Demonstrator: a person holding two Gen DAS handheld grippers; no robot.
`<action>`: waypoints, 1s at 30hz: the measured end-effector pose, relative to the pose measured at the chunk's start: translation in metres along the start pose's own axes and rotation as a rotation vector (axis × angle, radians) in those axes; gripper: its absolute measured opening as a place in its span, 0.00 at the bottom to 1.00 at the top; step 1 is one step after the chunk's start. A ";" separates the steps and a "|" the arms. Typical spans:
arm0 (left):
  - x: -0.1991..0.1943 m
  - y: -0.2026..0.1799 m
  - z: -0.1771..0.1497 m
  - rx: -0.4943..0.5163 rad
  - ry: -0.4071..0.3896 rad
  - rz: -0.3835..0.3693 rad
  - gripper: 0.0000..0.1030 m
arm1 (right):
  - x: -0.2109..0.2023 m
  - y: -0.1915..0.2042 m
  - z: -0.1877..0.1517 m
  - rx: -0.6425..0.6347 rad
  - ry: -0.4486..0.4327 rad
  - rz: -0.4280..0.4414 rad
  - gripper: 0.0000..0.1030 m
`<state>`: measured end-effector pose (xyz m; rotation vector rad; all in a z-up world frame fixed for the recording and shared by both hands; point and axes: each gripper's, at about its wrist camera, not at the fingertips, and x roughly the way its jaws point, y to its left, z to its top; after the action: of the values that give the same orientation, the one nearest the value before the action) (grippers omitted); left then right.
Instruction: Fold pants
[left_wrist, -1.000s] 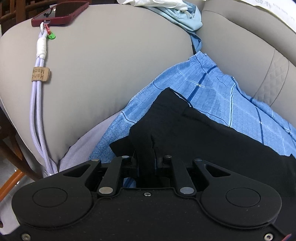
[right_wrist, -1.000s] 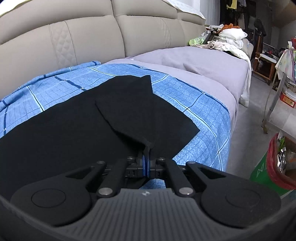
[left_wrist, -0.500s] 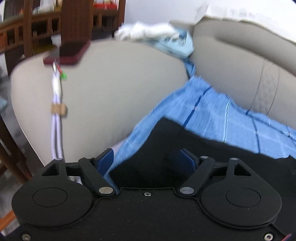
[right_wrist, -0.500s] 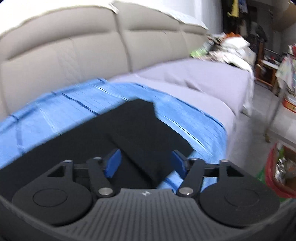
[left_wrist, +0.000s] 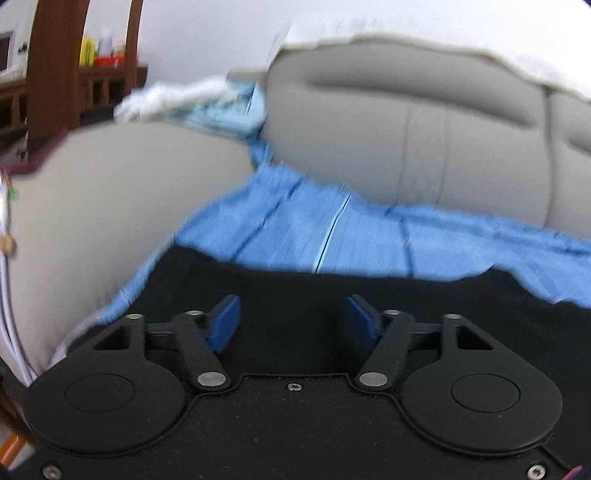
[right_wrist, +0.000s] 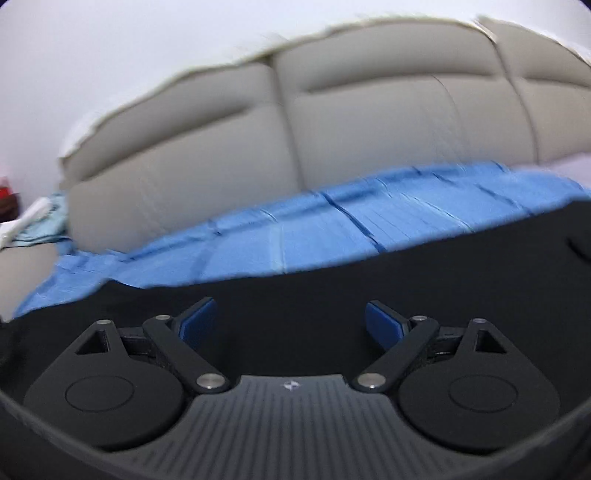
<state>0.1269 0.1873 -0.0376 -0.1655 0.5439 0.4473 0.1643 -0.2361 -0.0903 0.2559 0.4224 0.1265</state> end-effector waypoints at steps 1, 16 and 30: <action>0.008 0.001 -0.002 -0.009 0.032 0.018 0.53 | 0.002 -0.011 -0.001 0.013 0.008 -0.027 0.91; 0.035 0.020 -0.015 -0.009 0.064 0.094 0.59 | -0.048 -0.217 0.029 0.234 -0.044 -0.866 0.92; 0.033 0.068 0.001 -0.077 0.022 0.067 0.34 | 0.038 -0.001 0.067 -0.021 0.103 -0.054 0.91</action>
<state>0.1219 0.2605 -0.0566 -0.2267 0.5549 0.5325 0.2267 -0.2449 -0.0459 0.2174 0.5291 0.0915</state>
